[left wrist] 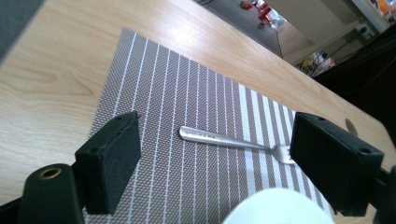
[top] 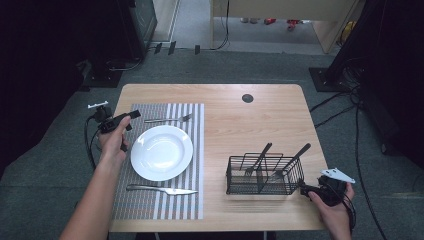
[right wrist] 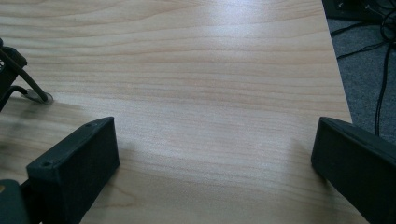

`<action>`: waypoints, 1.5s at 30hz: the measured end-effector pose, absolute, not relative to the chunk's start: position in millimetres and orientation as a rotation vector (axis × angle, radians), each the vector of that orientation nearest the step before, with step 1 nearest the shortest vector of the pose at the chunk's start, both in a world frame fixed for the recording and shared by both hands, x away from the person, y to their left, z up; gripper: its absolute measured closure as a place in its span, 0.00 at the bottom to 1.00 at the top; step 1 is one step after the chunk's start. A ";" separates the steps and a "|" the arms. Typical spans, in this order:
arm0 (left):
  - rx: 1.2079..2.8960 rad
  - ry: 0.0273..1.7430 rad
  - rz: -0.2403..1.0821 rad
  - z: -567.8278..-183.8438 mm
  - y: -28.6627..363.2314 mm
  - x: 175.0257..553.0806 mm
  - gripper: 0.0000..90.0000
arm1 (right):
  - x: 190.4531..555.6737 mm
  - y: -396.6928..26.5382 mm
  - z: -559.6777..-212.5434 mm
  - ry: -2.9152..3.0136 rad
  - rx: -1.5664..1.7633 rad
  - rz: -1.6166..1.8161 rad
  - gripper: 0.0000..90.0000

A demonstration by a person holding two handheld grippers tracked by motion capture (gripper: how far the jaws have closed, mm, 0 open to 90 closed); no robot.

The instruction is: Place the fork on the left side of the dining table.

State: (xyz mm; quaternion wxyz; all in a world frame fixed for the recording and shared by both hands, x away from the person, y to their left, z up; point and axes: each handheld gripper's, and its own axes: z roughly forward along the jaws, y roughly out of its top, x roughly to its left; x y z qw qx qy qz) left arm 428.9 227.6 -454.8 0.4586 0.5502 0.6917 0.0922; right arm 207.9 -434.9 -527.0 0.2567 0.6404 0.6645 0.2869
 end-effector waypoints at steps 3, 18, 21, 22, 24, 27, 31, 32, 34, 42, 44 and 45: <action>1.412 1.654 0.277 -449.6 226.8 417.3 0.15 | 207.9 -435.0 -527.0 1.804 1.737 0.778 0.01; 1.561 1.462 0.409 -430.8 214.8 348.3 0.10 | 207.8 -434.9 -527.0 1.804 1.737 0.778 0.01; 1.585 1.442 0.453 -430.2 212.5 334.3 0.10 | 207.9 -434.9 -527.0 1.803 1.738 0.779 0.01; 1.587 1.435 0.454 -430.3 212.3 329.8 0.10 | 207.9 -434.9 -527.0 1.803 1.738 0.779 0.01; 1.598 1.428 0.468 -431.2 212.3 321.3 0.10 | 207.9 -434.9 -527.0 1.803 1.738 0.779 0.01; 1.613 1.418 0.484 -434.0 212.6 309.0 0.10 | 207.9 -434.9 -527.0 1.803 1.737 0.778 0.01; 1.643 1.400 0.455 -439.9 213.8 294.4 0.10 | 207.9 -434.9 -527.0 1.803 1.738 0.779 0.01; 1.655 1.398 0.455 -441.2 213.7 291.8 0.10 | 207.9 -434.8 -527.0 1.803 1.738 0.779 0.01; 1.675 1.391 0.459 -444.6 214.0 284.7 0.10 | 207.9 -434.8 -527.0 1.803 1.738 0.779 0.01; 1.679 1.424 0.470 -457.9 228.3 262.5 0.10 | 207.8 -435.0 -526.9 1.807 1.736 0.775 0.01; 1.685 1.425 0.464 -462.3 230.9 256.5 0.10 | 207.8 -435.0 -526.9 1.806 1.736 0.775 0.01; 1.688 1.428 0.464 -464.2 231.8 253.7 0.10 | 207.8 -435.0 -526.9 1.806 1.736 0.775 0.01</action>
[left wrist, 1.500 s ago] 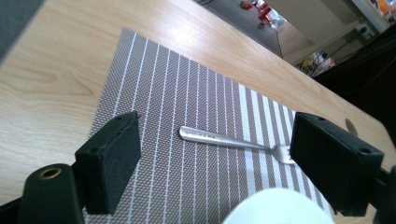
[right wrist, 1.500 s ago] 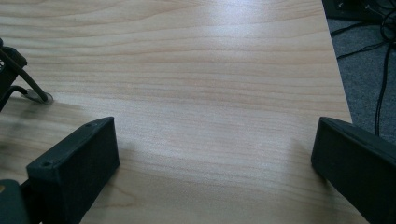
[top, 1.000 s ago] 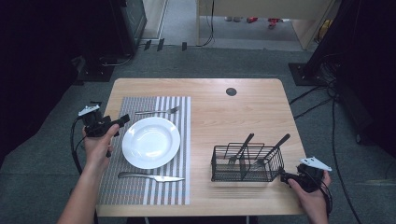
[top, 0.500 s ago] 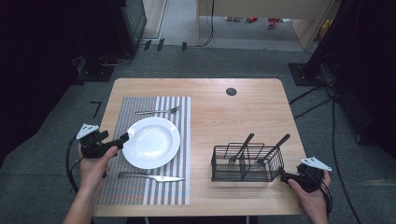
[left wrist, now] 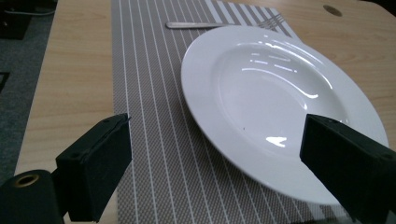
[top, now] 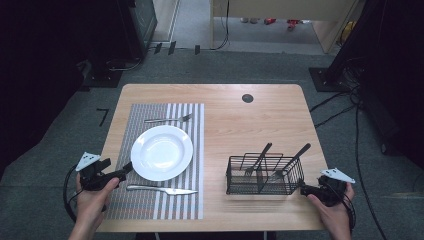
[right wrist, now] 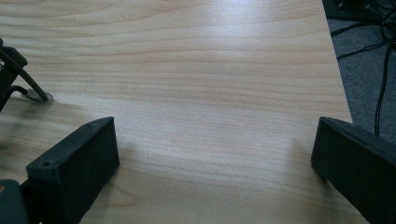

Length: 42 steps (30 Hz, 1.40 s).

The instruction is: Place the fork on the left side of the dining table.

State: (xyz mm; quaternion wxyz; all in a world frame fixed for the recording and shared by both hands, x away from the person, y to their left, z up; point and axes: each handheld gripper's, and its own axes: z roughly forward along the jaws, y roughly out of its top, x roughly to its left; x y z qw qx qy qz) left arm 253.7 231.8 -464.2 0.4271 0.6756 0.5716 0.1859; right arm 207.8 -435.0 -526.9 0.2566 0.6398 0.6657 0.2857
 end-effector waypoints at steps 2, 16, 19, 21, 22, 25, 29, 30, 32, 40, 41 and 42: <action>1.695 1.431 0.469 -467.4 233.7 248.5 0.10 | 207.8 -434.9 -526.9 1.806 1.737 0.776 0.01; 1.772 1.494 0.530 -496.4 242.7 230.7 0.11 | 207.5 -434.7 -526.9 1.810 1.732 0.776 0.01; 1.802 1.515 0.561 -502.5 242.9 229.9 0.11 | 207.4 -434.5 -526.9 1.814 1.729 0.777 0.01; 1.797 1.550 0.565 -505.4 244.5 230.8 0.11 | 207.5 -434.6 -526.9 1.816 1.727 0.778 0.01; 1.794 1.577 0.569 -507.2 245.6 231.8 0.11 | 207.5 -434.5 -526.9 1.816 1.727 0.778 0.01; 1.807 1.609 0.583 -512.5 246.2 233.3 0.11 | 207.4 -434.5 -526.9 1.818 1.725 0.778 0.01; 1.811 1.620 0.606 -513.8 244.1 233.2 0.11 | 207.4 -434.5 -526.9 1.819 1.725 0.780 0.01; 1.816 1.616 0.619 -514.6 242.9 232.8 0.11 | 207.4 -434.5 -526.9 1.819 1.725 0.779 0.01; 1.835 1.607 0.659 -516.4 240.4 232.1 0.11 | 207.4 -434.5 -526.9 1.819 1.725 0.780 0.01; 1.834 1.594 0.684 -518.3 240.1 231.2 0.13 | 207.1 -434.2 -526.9 1.819 1.725 0.780 0.01; 1.834 1.594 0.685 -518.3 240.1 231.3 0.13 | 207.1 -434.2 -526.9 1.819 1.725 0.780 0.01; 1.833 1.595 0.685 -518.3 240.0 231.4 0.13 | 207.1 -434.3 -526.9 1.819 1.725 0.780 0.01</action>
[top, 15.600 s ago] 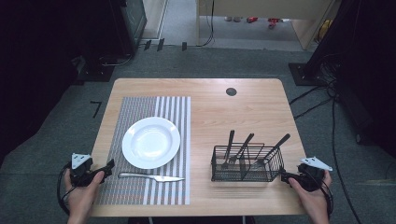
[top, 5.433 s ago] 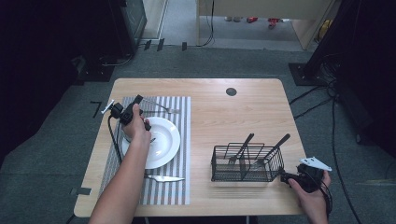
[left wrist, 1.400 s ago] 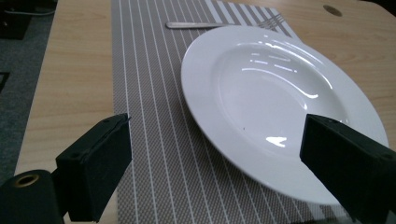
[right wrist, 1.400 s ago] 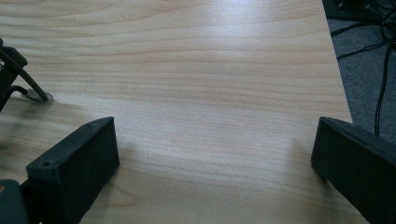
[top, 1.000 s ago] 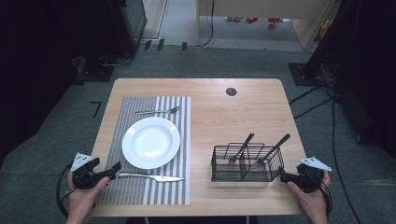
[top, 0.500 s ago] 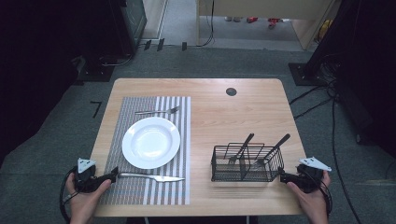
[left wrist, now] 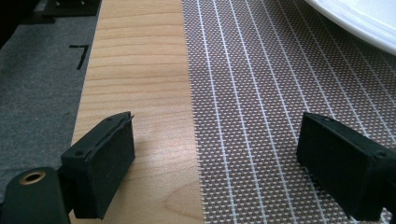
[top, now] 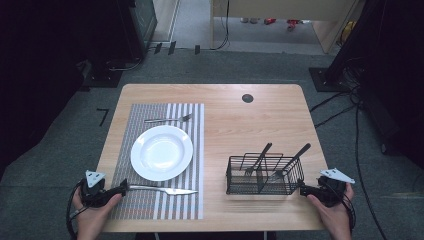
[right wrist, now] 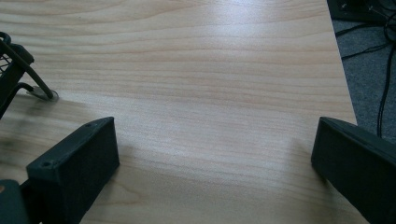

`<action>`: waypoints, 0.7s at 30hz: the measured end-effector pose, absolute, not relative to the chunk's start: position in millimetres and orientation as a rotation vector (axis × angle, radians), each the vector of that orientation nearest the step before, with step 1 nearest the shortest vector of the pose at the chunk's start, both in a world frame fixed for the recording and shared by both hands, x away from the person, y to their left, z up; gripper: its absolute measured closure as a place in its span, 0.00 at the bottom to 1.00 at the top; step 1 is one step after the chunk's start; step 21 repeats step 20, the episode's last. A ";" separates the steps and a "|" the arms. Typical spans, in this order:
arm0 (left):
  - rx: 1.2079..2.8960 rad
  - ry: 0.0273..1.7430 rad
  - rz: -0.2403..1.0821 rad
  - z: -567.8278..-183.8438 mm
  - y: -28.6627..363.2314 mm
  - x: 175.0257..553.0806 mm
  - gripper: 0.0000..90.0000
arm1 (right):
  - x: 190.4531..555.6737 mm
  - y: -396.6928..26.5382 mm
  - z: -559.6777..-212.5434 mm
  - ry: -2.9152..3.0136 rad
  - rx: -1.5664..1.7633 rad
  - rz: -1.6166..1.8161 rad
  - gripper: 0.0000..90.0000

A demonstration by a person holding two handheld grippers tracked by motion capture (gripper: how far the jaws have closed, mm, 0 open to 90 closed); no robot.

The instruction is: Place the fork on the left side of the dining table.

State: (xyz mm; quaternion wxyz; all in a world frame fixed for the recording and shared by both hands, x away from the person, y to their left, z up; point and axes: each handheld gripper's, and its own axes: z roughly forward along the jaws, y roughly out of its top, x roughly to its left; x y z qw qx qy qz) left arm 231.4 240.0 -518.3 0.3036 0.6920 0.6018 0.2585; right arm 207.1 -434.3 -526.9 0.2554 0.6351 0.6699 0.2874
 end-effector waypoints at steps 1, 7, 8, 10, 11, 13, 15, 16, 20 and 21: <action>1.834 1.595 0.685 -518.3 239.9 231.5 0.13 | 207.1 -434.3 -526.9 1.819 1.724 0.780 0.01; 1.832 1.598 0.686 -518.4 239.4 232.2 0.12 | 206.9 -434.1 -526.9 1.818 1.726 0.781 0.01; 1.834 1.597 0.685 -518.3 239.6 232.4 0.12 | 206.7 -434.0 -526.9 1.817 1.727 0.781 0.01; 1.835 1.596 0.684 -518.4 239.7 232.6 0.12 | 205.9 -433.9 -527.0 1.815 1.728 0.782 0.01; 1.834 1.596 0.684 -518.4 239.7 232.6 0.12 | 205.3 -433.9 -527.0 1.814 1.728 0.782 0.01; 1.834 1.596 0.685 -518.4 239.6 232.6 0.12 | 204.8 -433.9 -526.9 1.811 1.733 0.780 0.01; 1.834 1.596 0.685 -518.5 239.7 232.5 0.12 | 204.7 -433.9 -526.9 1.810 1.733 0.780 0.01; 1.834 1.596 0.685 -518.5 239.7 232.5 0.12 | 204.7 -433.9 -527.0 1.810 1.733 0.780 0.01; 1.833 1.597 0.685 -518.4 239.5 232.5 0.12 | 204.6 -434.6 -527.0 1.803 1.738 0.783 0.01; 1.833 1.597 0.685 -518.4 239.5 232.5 0.12 | 204.6 -434.6 -527.0 1.803 1.738 0.783 0.01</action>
